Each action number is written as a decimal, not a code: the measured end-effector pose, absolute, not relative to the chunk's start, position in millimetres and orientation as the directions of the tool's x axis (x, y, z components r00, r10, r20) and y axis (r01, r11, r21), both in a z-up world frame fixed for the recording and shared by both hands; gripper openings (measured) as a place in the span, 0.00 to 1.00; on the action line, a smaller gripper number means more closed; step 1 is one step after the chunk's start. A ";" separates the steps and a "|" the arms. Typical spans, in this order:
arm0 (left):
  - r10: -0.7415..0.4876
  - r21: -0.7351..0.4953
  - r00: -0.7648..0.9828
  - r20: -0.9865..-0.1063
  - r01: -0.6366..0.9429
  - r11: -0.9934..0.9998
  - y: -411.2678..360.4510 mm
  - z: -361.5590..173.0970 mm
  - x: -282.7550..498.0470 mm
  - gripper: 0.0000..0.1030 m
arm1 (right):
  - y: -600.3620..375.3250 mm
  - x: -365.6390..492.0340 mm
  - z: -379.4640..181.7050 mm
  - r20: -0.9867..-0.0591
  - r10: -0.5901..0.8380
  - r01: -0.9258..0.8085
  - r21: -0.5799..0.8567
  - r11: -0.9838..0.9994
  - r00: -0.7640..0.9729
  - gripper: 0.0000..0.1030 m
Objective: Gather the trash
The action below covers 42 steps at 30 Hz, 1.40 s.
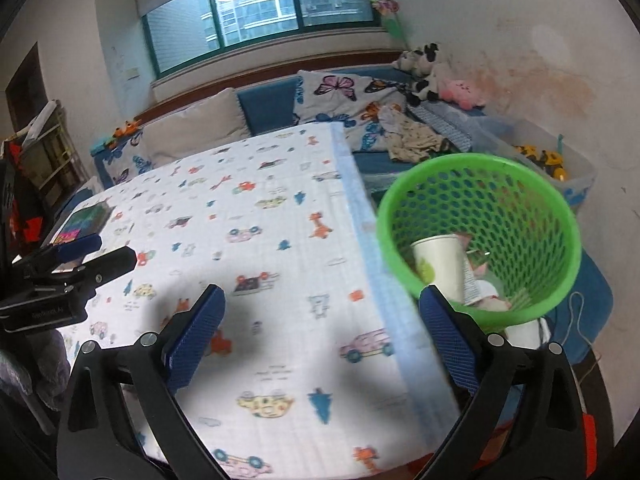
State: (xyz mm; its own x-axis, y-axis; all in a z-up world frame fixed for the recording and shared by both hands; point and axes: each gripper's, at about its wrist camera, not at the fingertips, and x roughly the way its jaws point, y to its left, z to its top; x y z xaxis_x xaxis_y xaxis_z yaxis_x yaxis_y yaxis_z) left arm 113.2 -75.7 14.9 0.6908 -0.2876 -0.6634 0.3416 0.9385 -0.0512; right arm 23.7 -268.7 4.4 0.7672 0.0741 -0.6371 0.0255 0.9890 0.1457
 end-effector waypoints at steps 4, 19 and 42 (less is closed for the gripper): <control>-0.261 -0.044 0.706 -0.659 0.310 0.950 -58.7 12.0 102.9 0.91 | -255.4 21.2 0.7 -0.640 0.069 0.015 0.126 0.992 0.765 0.96; -0.190 -0.024 0.747 -0.637 0.227 0.974 -28.8 5.0 75.2 0.91 | -232.5 10.3 -2.3 -0.637 0.092 -0.020 0.120 0.993 0.766 0.96; -0.128 0.003 0.810 -0.572 0.159 0.987 -5.5 16.7 50.4 0.91 | -212.2 2.9 3.5 -0.620 0.112 -0.065 0.097 0.993 0.776 0.96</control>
State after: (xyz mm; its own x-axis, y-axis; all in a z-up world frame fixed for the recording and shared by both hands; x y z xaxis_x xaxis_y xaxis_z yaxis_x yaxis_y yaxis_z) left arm 50.4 -5.5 16.7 0.8100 -0.1282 -0.5723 0.1586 0.9873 0.0032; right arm 2.9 -212.2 3.5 0.7762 0.1116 -0.6205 -0.0649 0.9931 0.0974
